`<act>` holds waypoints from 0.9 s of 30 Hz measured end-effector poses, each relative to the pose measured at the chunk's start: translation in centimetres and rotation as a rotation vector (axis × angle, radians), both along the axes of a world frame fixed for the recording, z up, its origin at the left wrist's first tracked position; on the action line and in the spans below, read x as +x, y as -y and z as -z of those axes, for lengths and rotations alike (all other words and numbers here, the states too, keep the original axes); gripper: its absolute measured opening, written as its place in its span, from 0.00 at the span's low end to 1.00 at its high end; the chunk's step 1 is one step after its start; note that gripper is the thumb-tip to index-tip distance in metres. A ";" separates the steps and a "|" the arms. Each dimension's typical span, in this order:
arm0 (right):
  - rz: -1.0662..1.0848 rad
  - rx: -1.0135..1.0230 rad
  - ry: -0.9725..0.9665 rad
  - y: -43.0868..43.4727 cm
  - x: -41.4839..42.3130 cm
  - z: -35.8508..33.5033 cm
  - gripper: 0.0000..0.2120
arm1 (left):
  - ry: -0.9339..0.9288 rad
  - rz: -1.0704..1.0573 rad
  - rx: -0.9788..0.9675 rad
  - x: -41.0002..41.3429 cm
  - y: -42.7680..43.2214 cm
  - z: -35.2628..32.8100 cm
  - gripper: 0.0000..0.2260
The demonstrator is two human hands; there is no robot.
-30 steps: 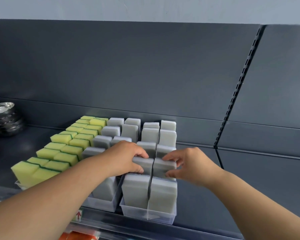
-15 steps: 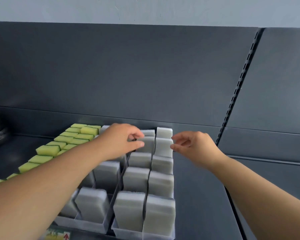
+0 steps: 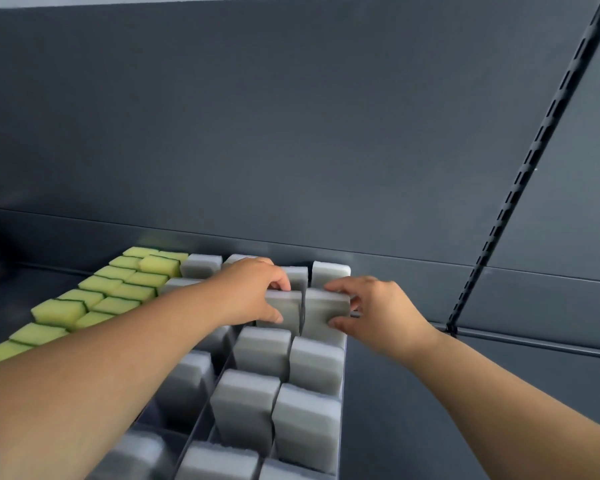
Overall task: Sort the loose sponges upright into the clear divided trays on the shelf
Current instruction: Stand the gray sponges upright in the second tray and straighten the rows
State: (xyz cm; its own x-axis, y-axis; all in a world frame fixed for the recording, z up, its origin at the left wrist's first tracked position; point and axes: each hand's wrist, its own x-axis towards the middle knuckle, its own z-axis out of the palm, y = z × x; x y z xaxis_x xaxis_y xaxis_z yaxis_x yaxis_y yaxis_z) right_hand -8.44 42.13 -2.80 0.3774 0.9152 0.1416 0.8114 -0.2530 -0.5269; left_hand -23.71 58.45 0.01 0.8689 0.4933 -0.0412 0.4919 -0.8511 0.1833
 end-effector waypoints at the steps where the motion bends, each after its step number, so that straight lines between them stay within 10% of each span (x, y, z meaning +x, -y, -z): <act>1: -0.008 0.002 0.007 0.0 0.0 0.1 0.23 | 0.010 -0.006 -0.017 -0.1 0.1 0.0 0.18; 17: 0.055 0.128 -0.144 -0.1 1.3 -0.8 0.18 | 0.189 -0.046 -0.192 -0.3 -0.4 -1.5 0.13; 27: 0.119 -0.101 0.191 -3.6 2.9 -1.0 0.25 | 0.042 -0.057 -0.076 2.5 -3.2 -1.7 0.20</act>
State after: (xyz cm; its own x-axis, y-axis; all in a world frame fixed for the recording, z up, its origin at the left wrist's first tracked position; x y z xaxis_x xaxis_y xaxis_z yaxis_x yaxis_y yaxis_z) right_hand -5.54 45.70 -1.78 0.4588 0.8788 0.1312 0.8550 -0.3965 -0.3342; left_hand -21.23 61.65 1.74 0.8413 0.5388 -0.0444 0.5296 -0.8048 0.2679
